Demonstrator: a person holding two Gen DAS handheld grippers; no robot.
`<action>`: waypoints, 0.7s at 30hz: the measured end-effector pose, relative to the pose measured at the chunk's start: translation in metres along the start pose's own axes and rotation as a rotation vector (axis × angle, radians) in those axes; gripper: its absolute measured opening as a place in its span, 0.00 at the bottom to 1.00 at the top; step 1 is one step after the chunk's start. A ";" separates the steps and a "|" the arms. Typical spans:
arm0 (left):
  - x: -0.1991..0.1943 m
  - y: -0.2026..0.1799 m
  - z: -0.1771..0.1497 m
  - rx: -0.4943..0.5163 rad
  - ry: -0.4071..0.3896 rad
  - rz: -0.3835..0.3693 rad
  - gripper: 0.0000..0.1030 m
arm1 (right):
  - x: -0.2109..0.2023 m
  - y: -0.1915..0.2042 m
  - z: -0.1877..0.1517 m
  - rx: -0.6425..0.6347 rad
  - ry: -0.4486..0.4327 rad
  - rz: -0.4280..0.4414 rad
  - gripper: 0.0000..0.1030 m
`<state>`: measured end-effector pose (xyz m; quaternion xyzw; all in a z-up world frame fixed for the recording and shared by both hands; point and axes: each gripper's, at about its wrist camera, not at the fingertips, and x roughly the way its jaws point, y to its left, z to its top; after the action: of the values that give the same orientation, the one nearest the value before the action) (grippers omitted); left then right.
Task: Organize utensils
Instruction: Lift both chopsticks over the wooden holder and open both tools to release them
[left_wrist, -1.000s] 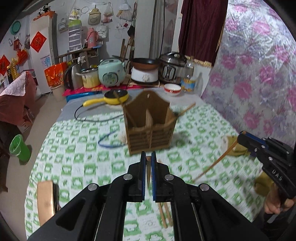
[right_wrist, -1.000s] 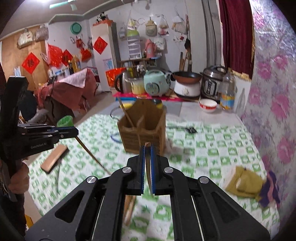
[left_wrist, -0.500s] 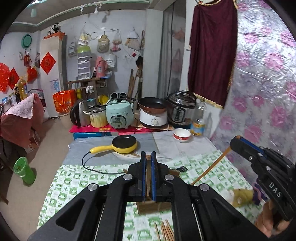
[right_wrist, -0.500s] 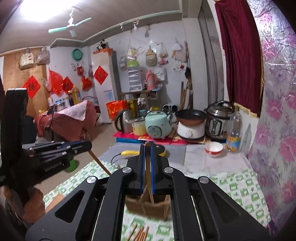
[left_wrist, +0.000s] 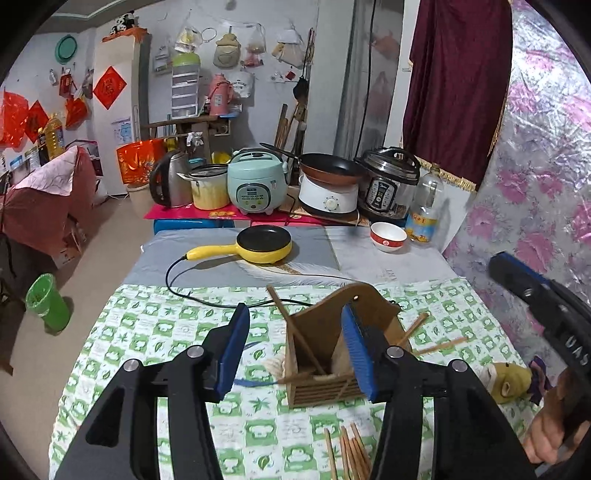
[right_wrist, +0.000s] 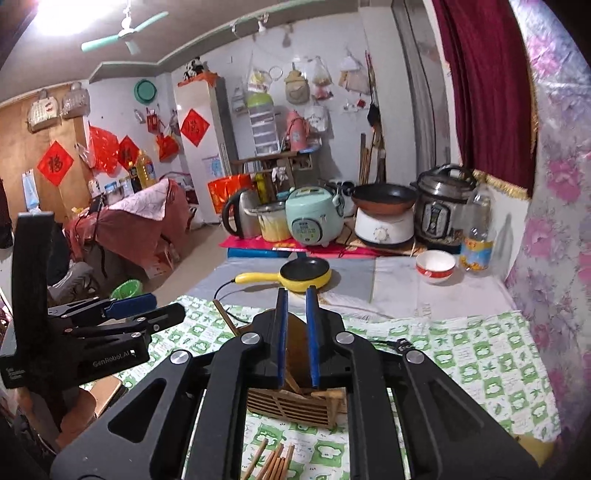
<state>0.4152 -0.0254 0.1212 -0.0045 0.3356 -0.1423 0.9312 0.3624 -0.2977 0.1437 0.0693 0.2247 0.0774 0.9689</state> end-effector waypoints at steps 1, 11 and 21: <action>-0.006 0.001 -0.003 -0.001 -0.007 0.003 0.55 | -0.008 0.000 -0.002 -0.001 -0.010 -0.003 0.17; -0.051 0.013 -0.079 -0.055 0.021 0.046 0.69 | -0.064 0.009 -0.062 0.042 0.030 -0.003 0.29; -0.049 0.012 -0.216 -0.065 0.178 0.053 0.69 | -0.069 0.012 -0.205 0.015 0.268 -0.070 0.38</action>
<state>0.2472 0.0181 -0.0167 -0.0132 0.4215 -0.1064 0.9005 0.2086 -0.2781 -0.0076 0.0576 0.3550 0.0506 0.9317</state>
